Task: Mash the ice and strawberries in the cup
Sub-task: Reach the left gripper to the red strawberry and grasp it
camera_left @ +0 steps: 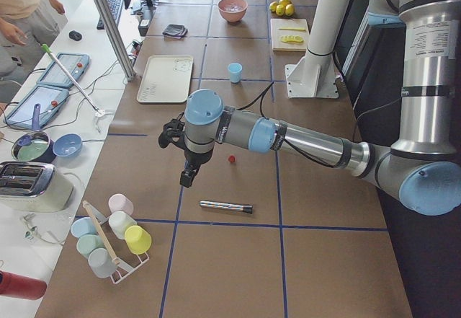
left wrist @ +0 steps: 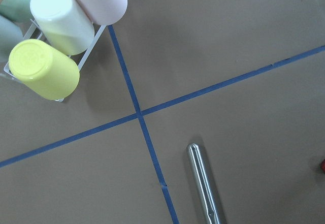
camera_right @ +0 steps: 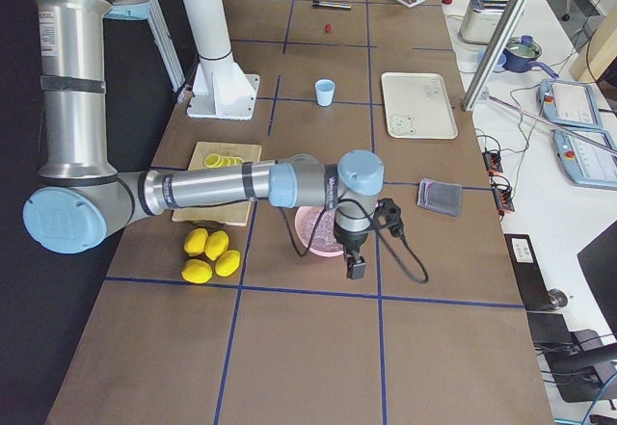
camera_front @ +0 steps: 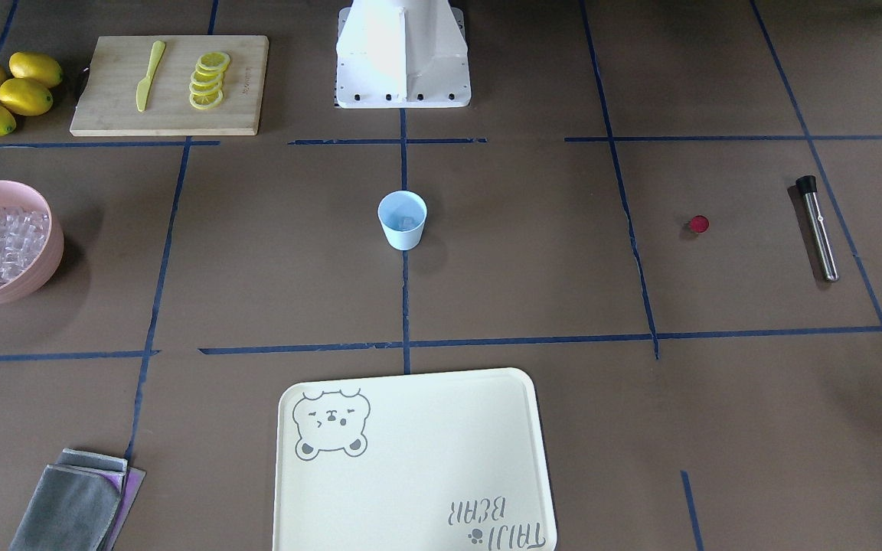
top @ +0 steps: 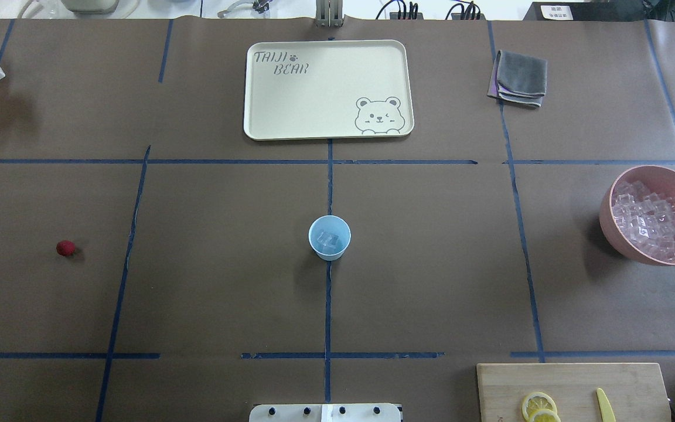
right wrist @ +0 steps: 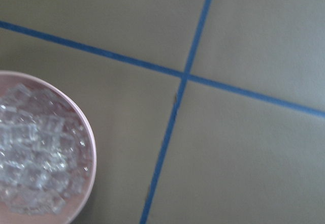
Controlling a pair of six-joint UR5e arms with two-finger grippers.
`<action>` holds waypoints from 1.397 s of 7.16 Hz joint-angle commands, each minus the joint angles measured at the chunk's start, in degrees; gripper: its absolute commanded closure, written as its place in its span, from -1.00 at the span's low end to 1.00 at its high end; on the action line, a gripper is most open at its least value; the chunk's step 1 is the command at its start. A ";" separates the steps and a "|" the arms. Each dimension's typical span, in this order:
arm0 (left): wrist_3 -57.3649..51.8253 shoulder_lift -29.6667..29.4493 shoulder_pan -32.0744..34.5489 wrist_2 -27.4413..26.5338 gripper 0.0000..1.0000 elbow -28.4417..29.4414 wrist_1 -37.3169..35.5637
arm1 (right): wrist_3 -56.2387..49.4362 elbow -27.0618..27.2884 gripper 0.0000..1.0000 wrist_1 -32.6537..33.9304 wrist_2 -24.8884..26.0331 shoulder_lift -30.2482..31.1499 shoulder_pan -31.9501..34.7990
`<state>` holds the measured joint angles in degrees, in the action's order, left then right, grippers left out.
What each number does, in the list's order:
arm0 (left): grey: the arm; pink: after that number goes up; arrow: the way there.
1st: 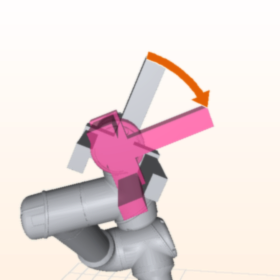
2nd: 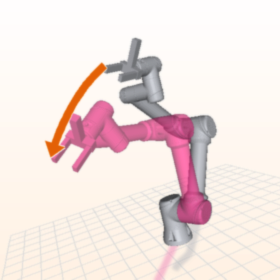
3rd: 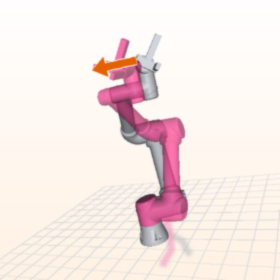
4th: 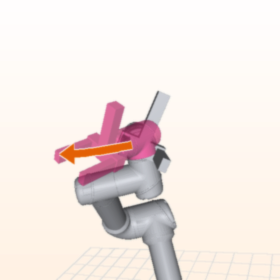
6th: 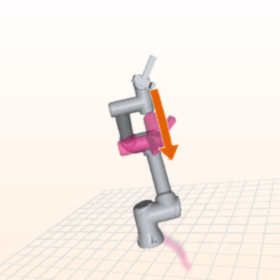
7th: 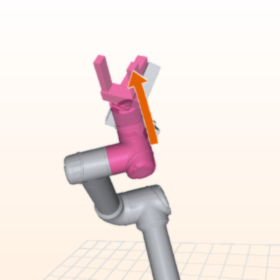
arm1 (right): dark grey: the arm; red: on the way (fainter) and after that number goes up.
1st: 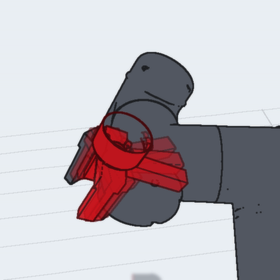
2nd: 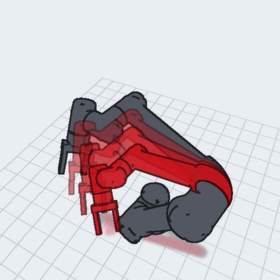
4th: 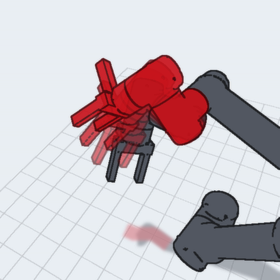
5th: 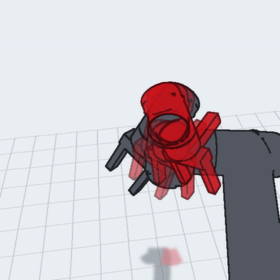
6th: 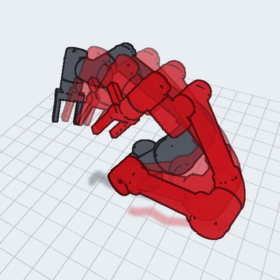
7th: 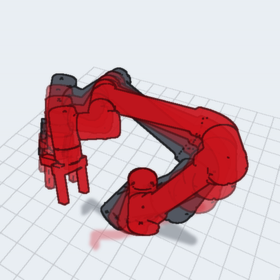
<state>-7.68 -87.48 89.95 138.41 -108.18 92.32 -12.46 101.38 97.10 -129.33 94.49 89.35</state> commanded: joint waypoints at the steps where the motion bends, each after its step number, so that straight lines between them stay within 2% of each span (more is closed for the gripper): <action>1: 7.97 -0.50 -6.84 2.49 -1.00 -1.06 5.12 | -0.46 1.10 -0.98 -0.07 -0.13 5.09 2.49; 3: 27.53 -0.50 -18.18 -5.99 -1.00 -2.03 6.89 | 0.07 2.07 -0.99 -0.07 -1.09 5.18 2.49; 4: 33.63 0.20 -22.76 -10.39 -1.00 -1.43 11.34 | 0.07 2.07 -0.99 -0.07 -1.97 5.27 2.49; 6: 43.84 1.78 -30.41 -14.63 -1.00 0.59 20.22 | 0.07 1.98 -0.99 -0.07 -2.07 5.18 2.49; 8: 54.56 2.14 -39.11 -19.82 -1.00 6.71 32.50 | 0.07 2.07 -0.99 -0.07 -2.07 5.18 2.49; 9: 57.22 1.44 -41.85 -21.15 -1.00 10.06 36.40 | 0.07 2.07 -0.99 -0.07 -2.15 5.09 2.49; 10: 57.77 1.00 -43.09 -21.77 -1.00 10.35 36.53 | 0.07 2.07 -0.99 -0.07 -2.16 5.09 2.49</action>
<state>47.89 -85.93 49.45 117.99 -99.72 126.40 -12.39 103.43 97.03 -131.45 99.61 91.85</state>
